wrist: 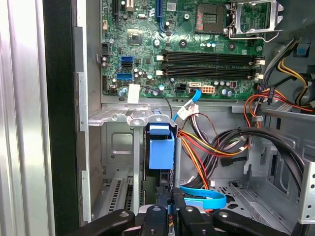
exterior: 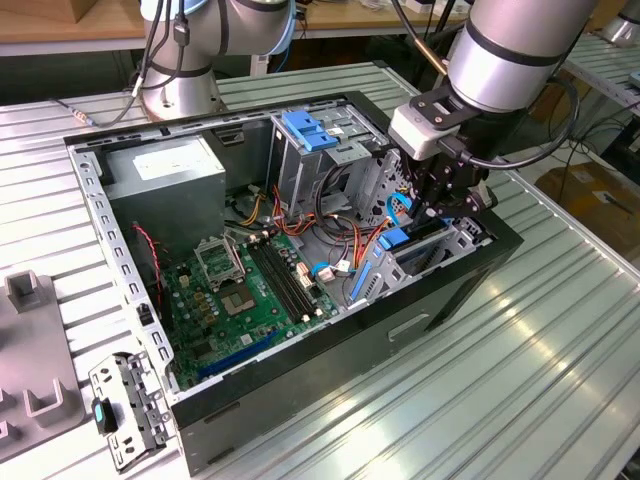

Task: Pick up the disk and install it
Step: 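Insert the second disk wire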

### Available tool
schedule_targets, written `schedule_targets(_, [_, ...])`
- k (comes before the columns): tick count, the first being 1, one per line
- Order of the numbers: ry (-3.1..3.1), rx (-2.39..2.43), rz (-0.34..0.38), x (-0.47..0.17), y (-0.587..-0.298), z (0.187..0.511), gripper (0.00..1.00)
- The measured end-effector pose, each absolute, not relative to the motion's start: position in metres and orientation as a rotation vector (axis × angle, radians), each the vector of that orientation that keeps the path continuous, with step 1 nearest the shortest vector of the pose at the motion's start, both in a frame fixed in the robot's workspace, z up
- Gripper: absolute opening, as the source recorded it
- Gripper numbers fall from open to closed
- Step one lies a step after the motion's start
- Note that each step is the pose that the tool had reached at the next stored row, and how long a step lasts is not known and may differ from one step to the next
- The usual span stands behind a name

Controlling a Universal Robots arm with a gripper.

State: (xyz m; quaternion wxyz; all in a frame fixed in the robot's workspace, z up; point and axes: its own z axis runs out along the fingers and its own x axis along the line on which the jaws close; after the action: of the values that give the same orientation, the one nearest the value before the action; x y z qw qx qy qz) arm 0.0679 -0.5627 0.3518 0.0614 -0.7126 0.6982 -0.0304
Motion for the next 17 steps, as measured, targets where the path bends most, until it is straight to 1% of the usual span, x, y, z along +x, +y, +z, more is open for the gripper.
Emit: schedule_targets(17, [2.105,-2.146,-0.075,0.0696,-0.5660,0.3467,0.16])
